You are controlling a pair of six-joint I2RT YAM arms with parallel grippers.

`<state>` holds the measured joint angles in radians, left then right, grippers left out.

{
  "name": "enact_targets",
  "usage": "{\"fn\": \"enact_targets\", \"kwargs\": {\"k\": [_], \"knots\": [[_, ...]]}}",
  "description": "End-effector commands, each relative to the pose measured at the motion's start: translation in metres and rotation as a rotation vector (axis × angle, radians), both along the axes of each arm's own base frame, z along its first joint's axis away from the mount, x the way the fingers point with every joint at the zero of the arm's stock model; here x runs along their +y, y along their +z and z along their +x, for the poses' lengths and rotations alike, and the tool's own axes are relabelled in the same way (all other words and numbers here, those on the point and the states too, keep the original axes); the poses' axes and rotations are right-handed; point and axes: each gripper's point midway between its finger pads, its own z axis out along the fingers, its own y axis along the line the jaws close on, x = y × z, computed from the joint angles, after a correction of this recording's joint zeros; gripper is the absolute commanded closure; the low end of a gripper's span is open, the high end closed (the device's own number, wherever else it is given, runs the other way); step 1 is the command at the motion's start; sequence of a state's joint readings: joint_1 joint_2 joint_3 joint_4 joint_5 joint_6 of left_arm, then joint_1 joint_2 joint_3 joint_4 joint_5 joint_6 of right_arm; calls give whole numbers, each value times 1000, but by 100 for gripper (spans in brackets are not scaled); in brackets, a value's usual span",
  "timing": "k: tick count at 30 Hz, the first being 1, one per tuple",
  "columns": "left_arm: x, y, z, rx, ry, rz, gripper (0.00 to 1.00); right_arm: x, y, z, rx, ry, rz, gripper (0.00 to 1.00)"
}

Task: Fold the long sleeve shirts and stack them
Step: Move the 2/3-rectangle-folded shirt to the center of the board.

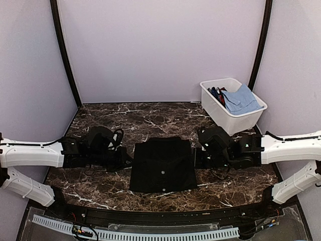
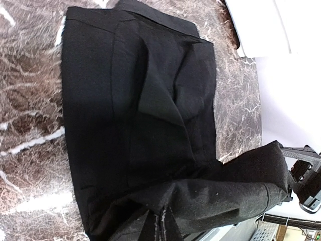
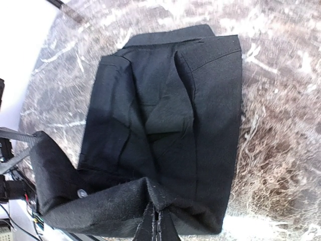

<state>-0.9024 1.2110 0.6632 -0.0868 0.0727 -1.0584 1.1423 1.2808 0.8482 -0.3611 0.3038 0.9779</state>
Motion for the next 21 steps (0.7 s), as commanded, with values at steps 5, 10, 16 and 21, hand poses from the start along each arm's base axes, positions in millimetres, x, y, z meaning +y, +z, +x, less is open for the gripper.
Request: {"fn": "enact_targets", "kwargs": {"k": [5,10,16,21], "knots": [[-7,51,14,-107,-14,-8,100,-2,50,9,-98,-29,48,100],[-12,67,21,-132,-19,-20,100,0,67,13,-126,-27,51,100],[-13,84,28,-158,-17,-32,100,-1,81,20,-161,-31,45,100],[-13,88,38,-154,-20,-52,100,-1,91,36,-178,-31,49,100]]}}
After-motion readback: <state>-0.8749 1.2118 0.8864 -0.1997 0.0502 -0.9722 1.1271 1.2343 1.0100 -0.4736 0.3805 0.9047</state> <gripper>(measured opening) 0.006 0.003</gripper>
